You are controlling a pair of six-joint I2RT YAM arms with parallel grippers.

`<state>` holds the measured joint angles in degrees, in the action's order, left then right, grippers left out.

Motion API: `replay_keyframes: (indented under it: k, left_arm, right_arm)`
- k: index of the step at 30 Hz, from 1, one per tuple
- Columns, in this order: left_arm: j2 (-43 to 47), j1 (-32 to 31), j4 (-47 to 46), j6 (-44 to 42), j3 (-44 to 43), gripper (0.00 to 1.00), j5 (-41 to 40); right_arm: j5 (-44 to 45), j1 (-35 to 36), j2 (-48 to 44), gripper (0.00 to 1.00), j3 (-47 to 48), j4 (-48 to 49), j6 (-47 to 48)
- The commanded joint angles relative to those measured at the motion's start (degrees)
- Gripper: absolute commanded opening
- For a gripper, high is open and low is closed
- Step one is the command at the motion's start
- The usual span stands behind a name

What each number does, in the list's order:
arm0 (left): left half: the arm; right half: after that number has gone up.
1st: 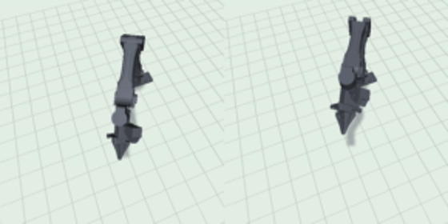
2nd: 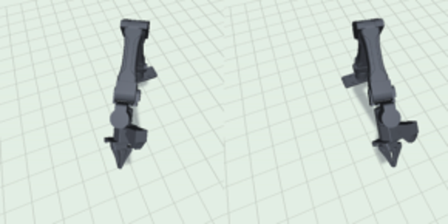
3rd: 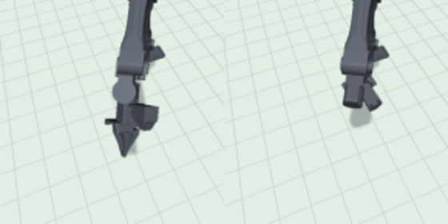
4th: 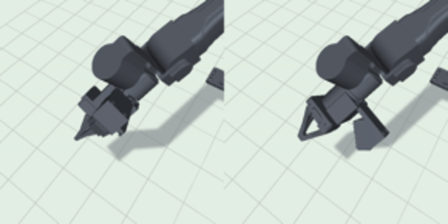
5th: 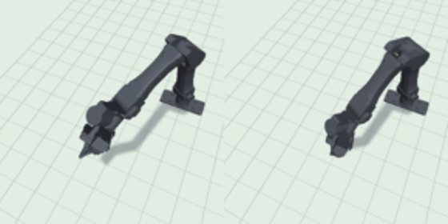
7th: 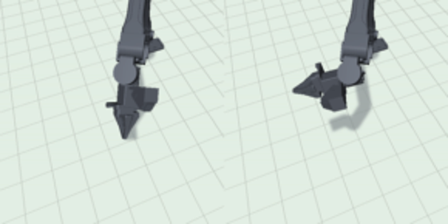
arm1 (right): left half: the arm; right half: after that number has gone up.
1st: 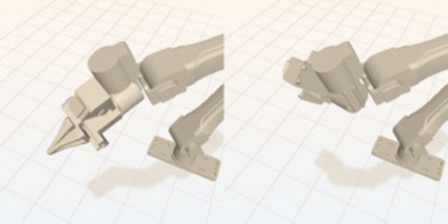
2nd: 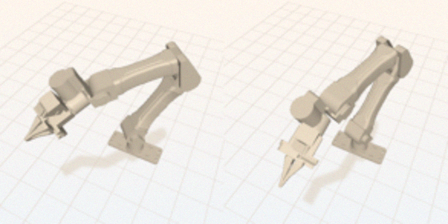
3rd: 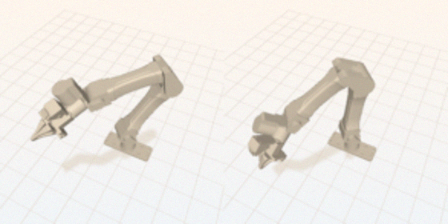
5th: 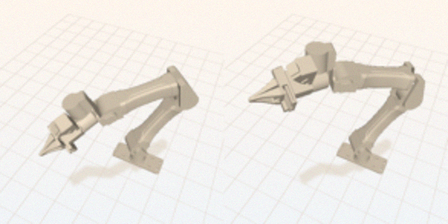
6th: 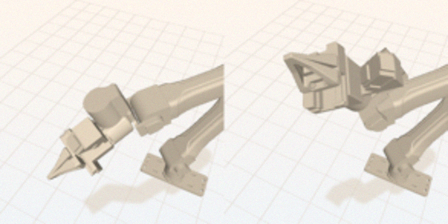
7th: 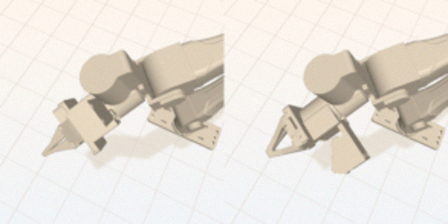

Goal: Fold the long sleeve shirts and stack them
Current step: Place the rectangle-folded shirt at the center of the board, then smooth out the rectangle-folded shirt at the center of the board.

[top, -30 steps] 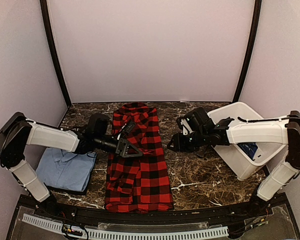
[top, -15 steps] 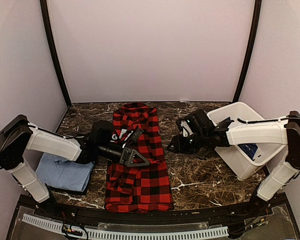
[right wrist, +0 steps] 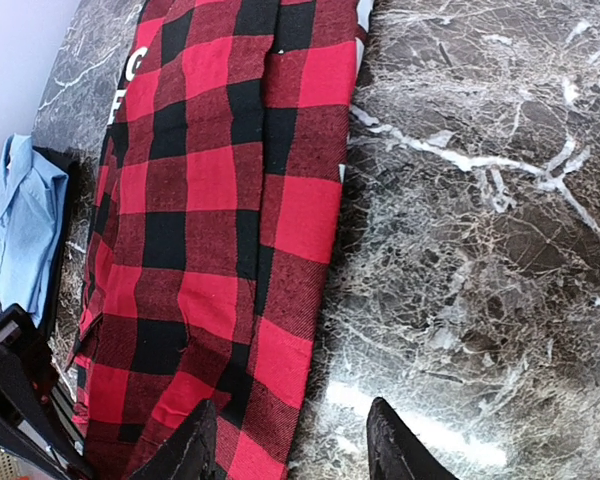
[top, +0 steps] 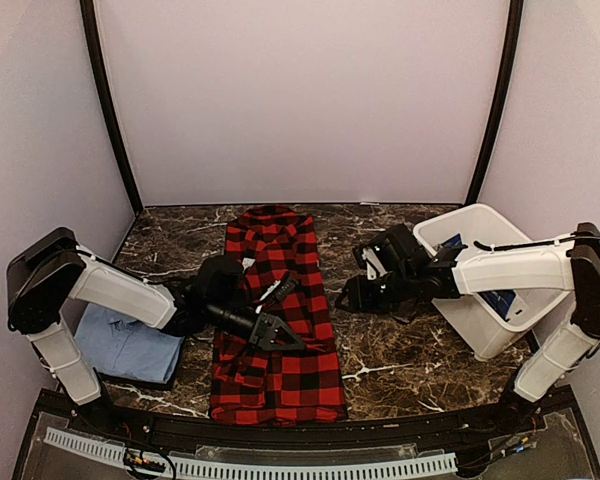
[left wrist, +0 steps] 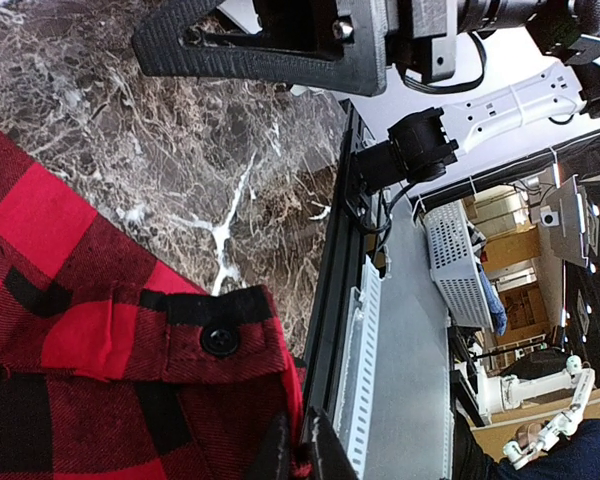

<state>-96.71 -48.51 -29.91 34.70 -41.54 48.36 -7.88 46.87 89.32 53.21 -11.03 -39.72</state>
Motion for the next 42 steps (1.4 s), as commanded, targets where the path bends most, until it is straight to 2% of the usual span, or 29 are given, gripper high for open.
replay_keyframes:
  k: [1,3,6,9,11,14,17,21,25,31,42]
  left_arm:
    - [-1.1,-1.6,1.9,-1.8,-2.2,0.08,-0.4]
    - [-1.3,-1.7,2.4,-1.9,-2.4,0.11,0.0]
    - [-0.5,-1.8,3.9,-2.6,-2.2,0.26,0.0]
    - [0.8,-1.8,4.7,-2.8,-1.8,0.37,-0.8]
    - [2.1,-1.8,4.7,-2.3,-1.5,0.39,-2.0]
    - [4.2,-1.8,5.8,-1.3,-1.5,0.39,-5.7]
    - [5.9,-1.3,11.2,-0.7,-2.4,0.39,-16.0]
    - [8.7,1.3,16.1,2.0,-2.9,0.39,-25.8]
    - [10.4,4.5,21.4,4.5,-2.5,0.36,-32.2]
    - [13.4,7.8,23.8,8.2,1.5,0.34,-34.6]
    - [15.9,8.1,26.0,10.1,6.3,0.28,-33.0]
  right_arm:
    - [-0.2,2.2,-1.7,0.48,-0.5,1.4,-0.7]
    - [-0.1,3.7,-1.5,0.48,-0.5,1.3,-0.9]
    - [0.1,6.3,-0.8,0.48,-0.7,0.9,-1.4]
    - [0.1,8.8,-0.1,0.48,-1.2,1.0,-2.3]
    - [0.1,10.9,0.5,0.48,-1.3,1.1,-2.7]
    - [0.3,13.2,1.6,0.47,-1.4,1.1,-3.3]
    - [-0.2,14.8,3.1,0.45,-1.6,2.0,-4.1]
    - [-0.8,16.7,5.8,0.41,-0.8,2.7,-4.6]
    - [-1.0,17.6,8.7,0.38,0.2,3.0,-5.0]
    - [-2.0,18.3,10.8,0.34,0.5,4.0,-5.4]
    - [-2.5,19.4,12.7,0.28,2.3,2.7,-5.7]
